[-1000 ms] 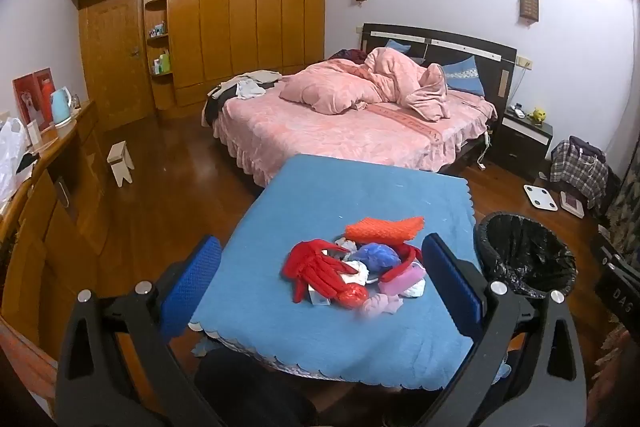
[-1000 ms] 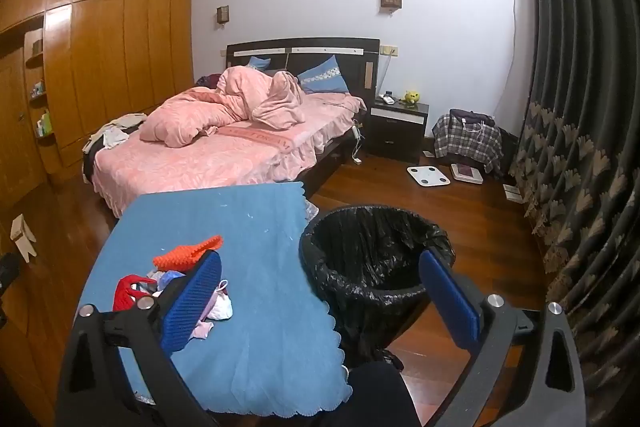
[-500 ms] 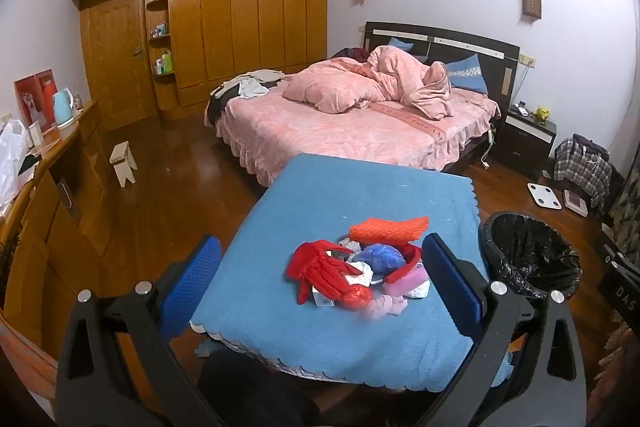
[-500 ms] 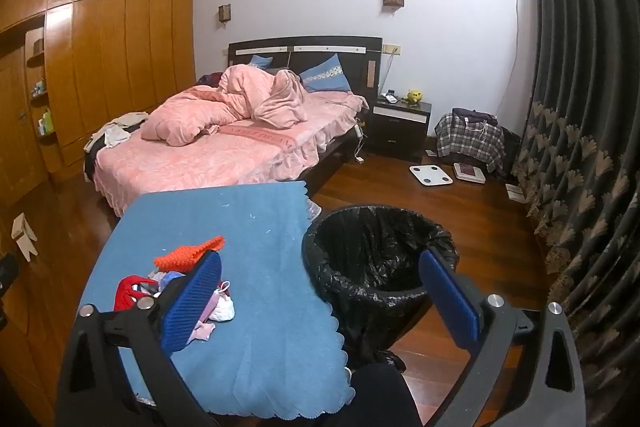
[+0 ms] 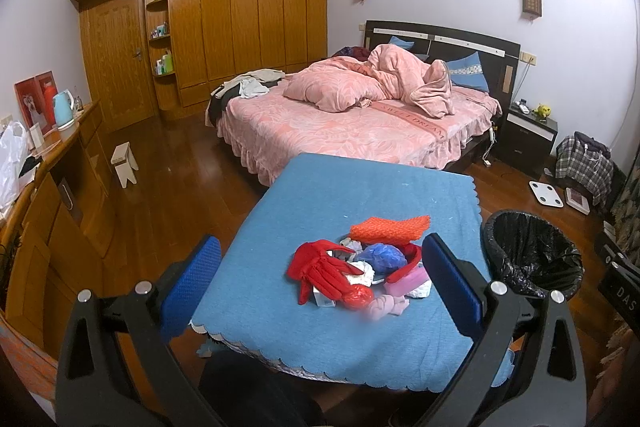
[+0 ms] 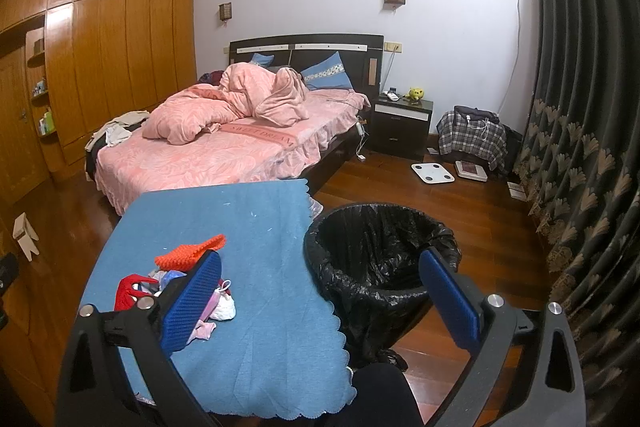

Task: Collect trash

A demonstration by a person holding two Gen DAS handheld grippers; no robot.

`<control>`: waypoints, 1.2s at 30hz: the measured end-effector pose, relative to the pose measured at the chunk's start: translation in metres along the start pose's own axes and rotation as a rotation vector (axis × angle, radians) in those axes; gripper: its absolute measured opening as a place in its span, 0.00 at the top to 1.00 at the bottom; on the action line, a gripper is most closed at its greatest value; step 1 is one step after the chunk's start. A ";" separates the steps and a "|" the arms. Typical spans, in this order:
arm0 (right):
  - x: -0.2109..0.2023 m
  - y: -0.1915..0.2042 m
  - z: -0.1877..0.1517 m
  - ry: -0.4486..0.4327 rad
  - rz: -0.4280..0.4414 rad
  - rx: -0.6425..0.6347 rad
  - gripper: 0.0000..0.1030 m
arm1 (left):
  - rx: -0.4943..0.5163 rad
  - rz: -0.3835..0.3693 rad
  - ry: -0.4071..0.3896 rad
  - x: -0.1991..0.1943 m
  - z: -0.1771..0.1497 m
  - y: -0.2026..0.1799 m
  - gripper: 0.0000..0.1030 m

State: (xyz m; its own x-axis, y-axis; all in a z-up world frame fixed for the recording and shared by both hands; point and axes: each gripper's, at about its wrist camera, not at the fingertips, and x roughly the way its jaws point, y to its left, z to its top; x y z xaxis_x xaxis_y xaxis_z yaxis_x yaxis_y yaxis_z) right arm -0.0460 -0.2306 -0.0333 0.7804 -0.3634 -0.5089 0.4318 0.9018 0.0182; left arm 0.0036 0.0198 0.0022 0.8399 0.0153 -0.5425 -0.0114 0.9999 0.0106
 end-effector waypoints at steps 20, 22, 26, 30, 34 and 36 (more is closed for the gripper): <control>0.002 0.000 -0.001 0.004 0.002 0.000 0.06 | 0.004 0.004 0.001 0.001 0.000 0.000 0.05; 0.002 0.000 -0.001 0.004 0.002 0.000 0.06 | 0.005 0.004 0.001 0.001 0.000 -0.002 0.05; 0.002 0.001 -0.001 0.005 0.003 0.001 0.06 | 0.003 0.005 0.001 0.001 0.000 0.000 0.05; 0.002 0.001 -0.002 0.005 0.002 0.001 0.06 | 0.005 0.005 0.002 0.001 0.000 -0.002 0.05; 0.002 0.000 -0.001 0.005 0.002 0.001 0.06 | 0.005 0.004 0.002 0.001 0.000 -0.001 0.05; 0.002 0.000 -0.001 0.007 0.003 0.001 0.06 | 0.006 0.006 0.002 0.001 0.000 -0.002 0.05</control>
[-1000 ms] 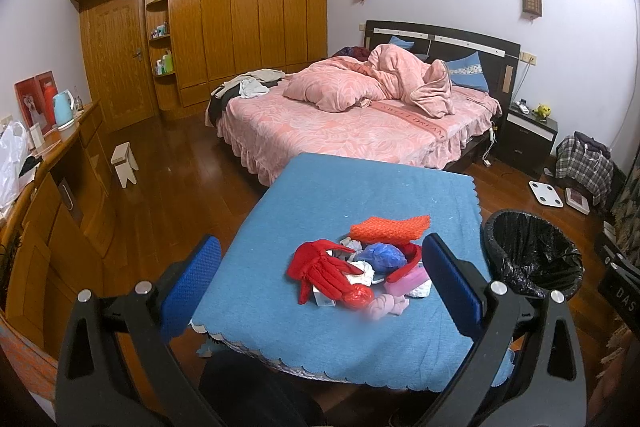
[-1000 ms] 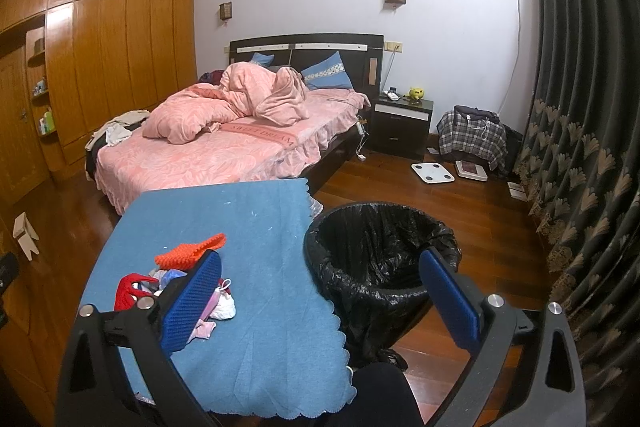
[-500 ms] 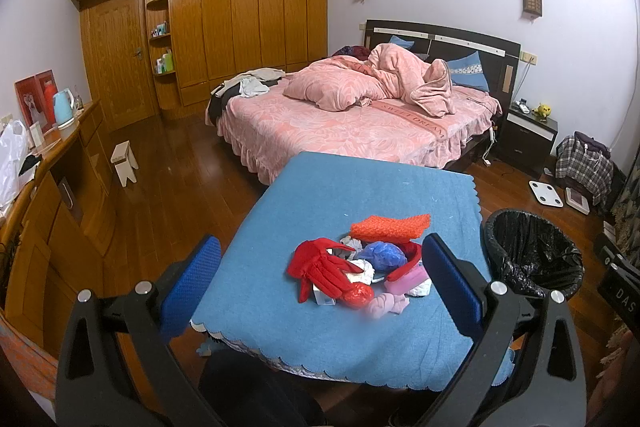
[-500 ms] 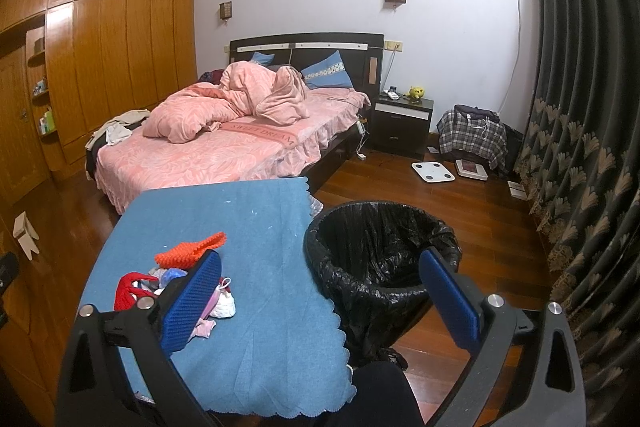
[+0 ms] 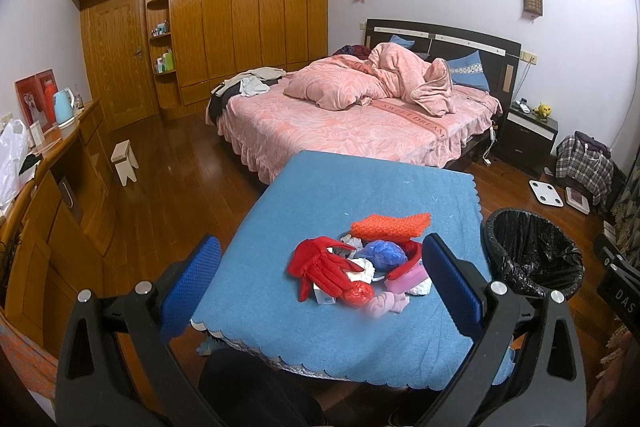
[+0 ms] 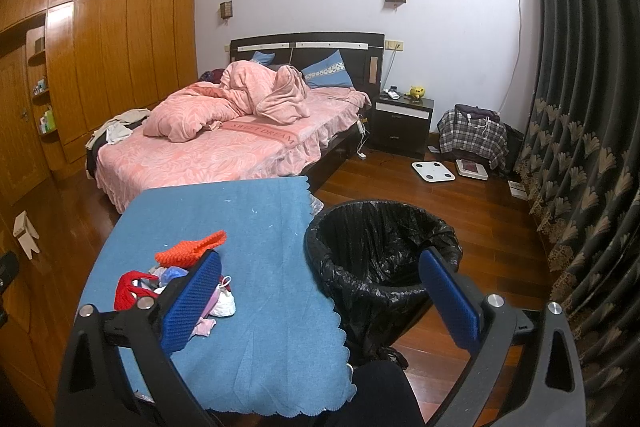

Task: Collect trash

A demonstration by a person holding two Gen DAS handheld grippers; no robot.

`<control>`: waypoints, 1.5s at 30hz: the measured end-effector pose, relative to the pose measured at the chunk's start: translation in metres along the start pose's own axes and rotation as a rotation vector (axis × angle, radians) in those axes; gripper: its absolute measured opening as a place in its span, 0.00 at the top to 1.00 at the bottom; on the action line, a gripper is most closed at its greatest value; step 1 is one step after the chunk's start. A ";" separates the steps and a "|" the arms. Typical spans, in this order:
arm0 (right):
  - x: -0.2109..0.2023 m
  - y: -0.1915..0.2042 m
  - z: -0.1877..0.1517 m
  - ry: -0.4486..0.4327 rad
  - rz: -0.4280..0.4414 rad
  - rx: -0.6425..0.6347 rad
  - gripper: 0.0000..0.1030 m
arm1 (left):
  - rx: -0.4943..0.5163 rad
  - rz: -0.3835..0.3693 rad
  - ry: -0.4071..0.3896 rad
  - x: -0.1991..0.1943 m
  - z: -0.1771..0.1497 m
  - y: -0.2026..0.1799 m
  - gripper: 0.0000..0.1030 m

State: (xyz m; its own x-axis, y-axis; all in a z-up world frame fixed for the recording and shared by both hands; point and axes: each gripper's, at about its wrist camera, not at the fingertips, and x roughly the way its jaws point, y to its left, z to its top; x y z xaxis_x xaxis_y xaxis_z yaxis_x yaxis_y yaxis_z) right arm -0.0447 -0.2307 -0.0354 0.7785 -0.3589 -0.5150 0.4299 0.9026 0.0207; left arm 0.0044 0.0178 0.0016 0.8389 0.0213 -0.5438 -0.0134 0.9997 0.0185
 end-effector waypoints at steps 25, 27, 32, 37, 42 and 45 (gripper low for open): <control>0.004 0.002 -0.003 0.002 0.001 -0.001 0.06 | -0.002 -0.001 0.003 0.015 -0.010 0.002 0.05; 0.004 0.003 -0.004 0.004 0.002 -0.001 0.06 | -0.002 0.000 0.002 0.014 -0.010 0.001 0.05; 0.010 0.010 -0.026 0.014 0.020 -0.018 0.06 | -0.002 -0.006 0.018 0.027 -0.024 0.001 0.05; 0.016 0.019 -0.028 0.044 0.044 -0.050 0.06 | 0.040 -0.011 0.103 0.052 -0.046 0.006 0.05; 0.028 0.029 -0.030 0.085 0.072 -0.088 0.06 | 0.049 0.000 0.193 0.073 -0.068 0.015 0.05; 0.043 0.038 -0.031 0.137 0.105 -0.103 0.06 | 0.021 -0.004 0.268 0.090 -0.074 0.023 0.05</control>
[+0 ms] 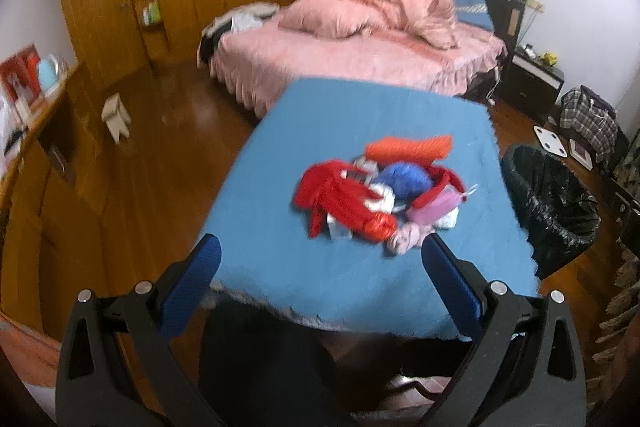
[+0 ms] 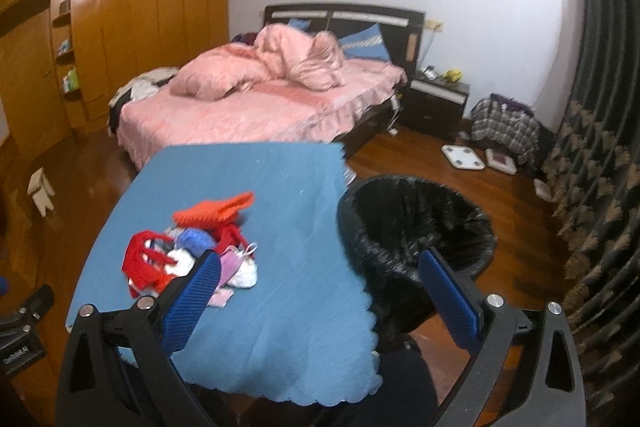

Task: Collect trash
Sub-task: 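Grasp the red glove with the left tool while the right tool grasps the pink bag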

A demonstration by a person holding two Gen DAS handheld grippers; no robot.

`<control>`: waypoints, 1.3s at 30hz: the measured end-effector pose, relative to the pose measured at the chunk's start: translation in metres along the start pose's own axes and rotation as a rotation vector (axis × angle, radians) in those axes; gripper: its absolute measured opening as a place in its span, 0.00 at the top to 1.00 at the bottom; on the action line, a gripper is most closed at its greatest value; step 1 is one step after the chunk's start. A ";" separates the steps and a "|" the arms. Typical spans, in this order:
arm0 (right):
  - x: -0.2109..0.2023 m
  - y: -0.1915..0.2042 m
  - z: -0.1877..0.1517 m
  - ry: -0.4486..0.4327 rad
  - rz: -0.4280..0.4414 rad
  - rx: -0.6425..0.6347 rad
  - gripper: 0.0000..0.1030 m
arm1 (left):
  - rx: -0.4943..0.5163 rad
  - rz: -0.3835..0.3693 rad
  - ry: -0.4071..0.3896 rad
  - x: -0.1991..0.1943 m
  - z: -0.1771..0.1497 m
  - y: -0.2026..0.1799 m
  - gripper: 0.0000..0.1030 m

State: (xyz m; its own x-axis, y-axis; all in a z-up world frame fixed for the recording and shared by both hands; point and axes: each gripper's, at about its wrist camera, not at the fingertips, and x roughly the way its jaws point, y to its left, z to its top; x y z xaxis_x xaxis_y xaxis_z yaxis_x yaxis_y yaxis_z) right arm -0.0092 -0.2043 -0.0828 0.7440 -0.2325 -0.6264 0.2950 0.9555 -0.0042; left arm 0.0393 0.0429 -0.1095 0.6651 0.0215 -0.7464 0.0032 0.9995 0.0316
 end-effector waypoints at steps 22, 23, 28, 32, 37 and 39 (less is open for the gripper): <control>0.110 0.062 -0.018 0.195 0.186 -0.073 0.37 | -0.058 -0.019 0.076 0.079 0.022 0.030 0.06; 0.115 0.064 -0.018 0.199 0.200 -0.076 0.40 | -0.062 -0.022 0.082 0.085 0.023 0.031 0.06; 0.140 0.072 -0.020 0.227 0.251 -0.070 0.53 | -0.070 -0.041 0.106 0.106 0.028 0.035 0.26; 0.159 0.080 -0.028 0.248 0.265 -0.076 0.58 | -0.060 -0.052 0.113 0.124 0.029 0.033 0.26; 0.182 0.086 -0.035 0.276 0.299 -0.058 0.64 | -0.058 -0.075 0.105 0.141 0.029 0.029 0.21; 0.192 0.087 -0.037 0.283 0.302 -0.051 0.64 | -0.049 -0.080 0.108 0.150 0.030 0.028 0.21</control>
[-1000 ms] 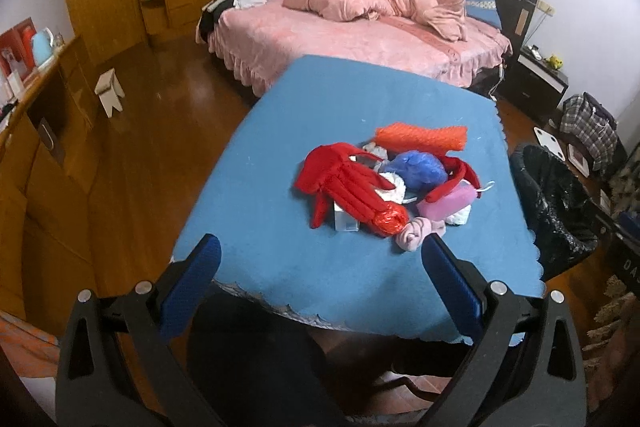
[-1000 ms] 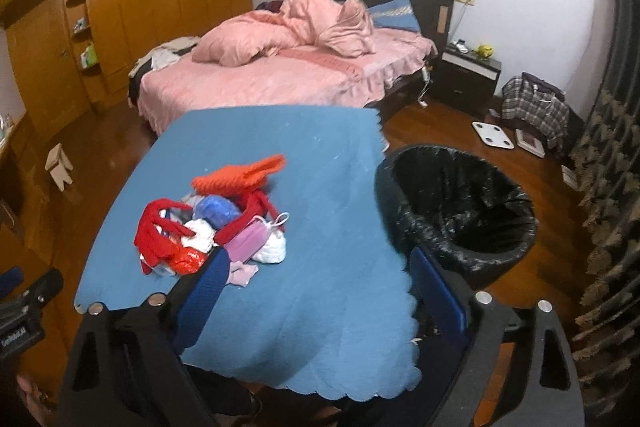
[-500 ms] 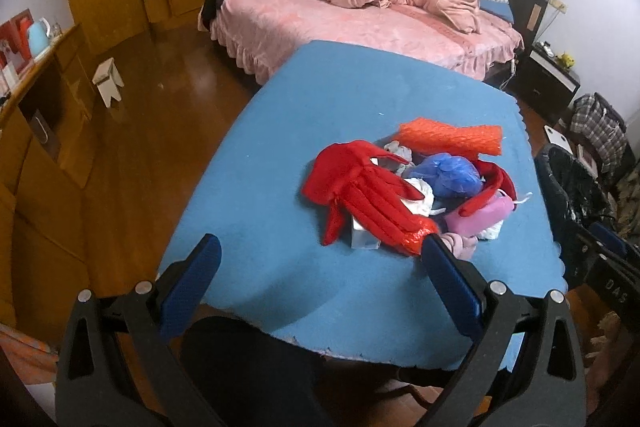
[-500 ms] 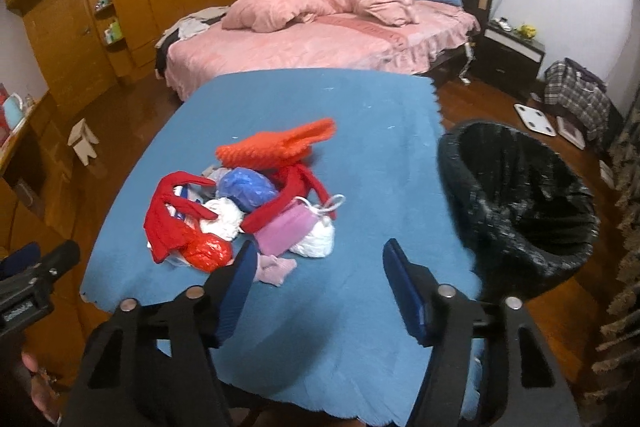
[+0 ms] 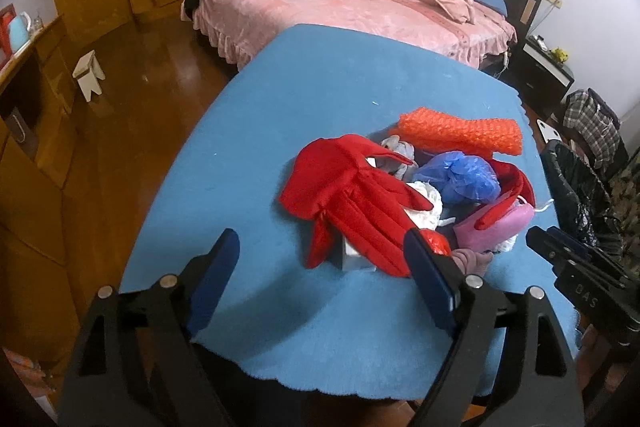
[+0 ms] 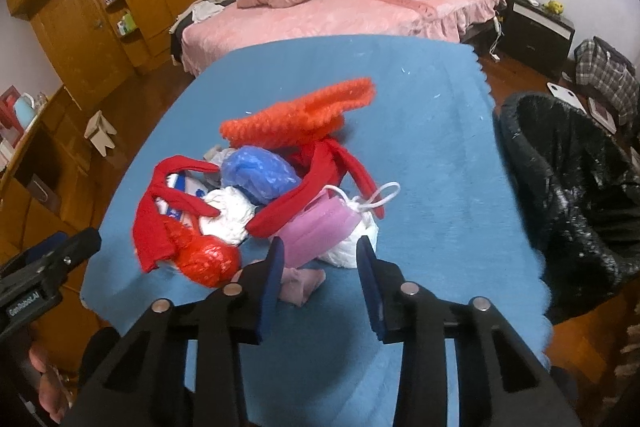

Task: Collect trash
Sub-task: 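Grasp the red glove with the left tool while the right tool grasps the pink bag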

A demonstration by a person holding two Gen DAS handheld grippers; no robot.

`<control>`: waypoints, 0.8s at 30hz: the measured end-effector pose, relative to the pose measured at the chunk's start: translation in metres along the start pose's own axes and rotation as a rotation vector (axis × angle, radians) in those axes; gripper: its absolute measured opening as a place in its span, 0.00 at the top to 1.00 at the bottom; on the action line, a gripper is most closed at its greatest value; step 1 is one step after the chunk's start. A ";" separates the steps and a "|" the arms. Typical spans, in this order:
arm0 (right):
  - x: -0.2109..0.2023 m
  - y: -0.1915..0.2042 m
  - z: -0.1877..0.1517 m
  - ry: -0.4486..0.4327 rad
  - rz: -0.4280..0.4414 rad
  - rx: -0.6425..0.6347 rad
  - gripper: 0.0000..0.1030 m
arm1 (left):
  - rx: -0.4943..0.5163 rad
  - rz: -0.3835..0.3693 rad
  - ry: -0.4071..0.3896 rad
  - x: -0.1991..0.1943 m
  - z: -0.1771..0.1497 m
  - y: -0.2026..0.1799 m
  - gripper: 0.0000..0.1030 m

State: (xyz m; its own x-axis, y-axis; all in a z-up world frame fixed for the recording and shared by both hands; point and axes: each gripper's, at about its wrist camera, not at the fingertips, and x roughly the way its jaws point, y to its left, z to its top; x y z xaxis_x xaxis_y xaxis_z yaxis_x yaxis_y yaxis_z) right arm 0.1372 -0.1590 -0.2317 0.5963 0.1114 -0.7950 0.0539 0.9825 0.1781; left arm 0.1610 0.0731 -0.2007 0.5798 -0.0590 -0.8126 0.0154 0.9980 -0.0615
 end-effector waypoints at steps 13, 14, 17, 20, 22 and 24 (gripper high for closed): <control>0.037 -0.010 0.005 0.049 0.024 0.020 0.74 | 0.039 -0.018 0.036 0.049 0.015 -0.015 0.19; 0.038 -0.009 0.006 0.053 0.025 0.018 0.79 | 0.041 -0.019 0.046 0.053 0.016 -0.017 0.19; 0.038 -0.009 0.006 0.054 0.028 0.013 0.88 | 0.031 -0.029 0.057 0.058 0.016 -0.016 0.26; 0.034 -0.008 0.007 0.047 0.040 0.009 0.91 | 0.018 -0.070 0.088 0.063 0.016 -0.013 0.57; 0.029 -0.007 0.008 0.041 0.046 0.006 0.92 | 0.011 -0.073 0.096 0.063 0.015 -0.011 0.66; 0.024 -0.005 0.008 0.033 0.046 0.000 0.93 | 0.010 -0.074 0.091 0.057 0.016 -0.011 0.83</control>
State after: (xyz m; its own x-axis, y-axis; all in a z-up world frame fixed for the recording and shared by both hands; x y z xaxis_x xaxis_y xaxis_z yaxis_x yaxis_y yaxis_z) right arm 0.1575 -0.1627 -0.2470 0.5712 0.1615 -0.8048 0.0268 0.9763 0.2149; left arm 0.2067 0.0592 -0.2374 0.5004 -0.1344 -0.8553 0.0644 0.9909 -0.1180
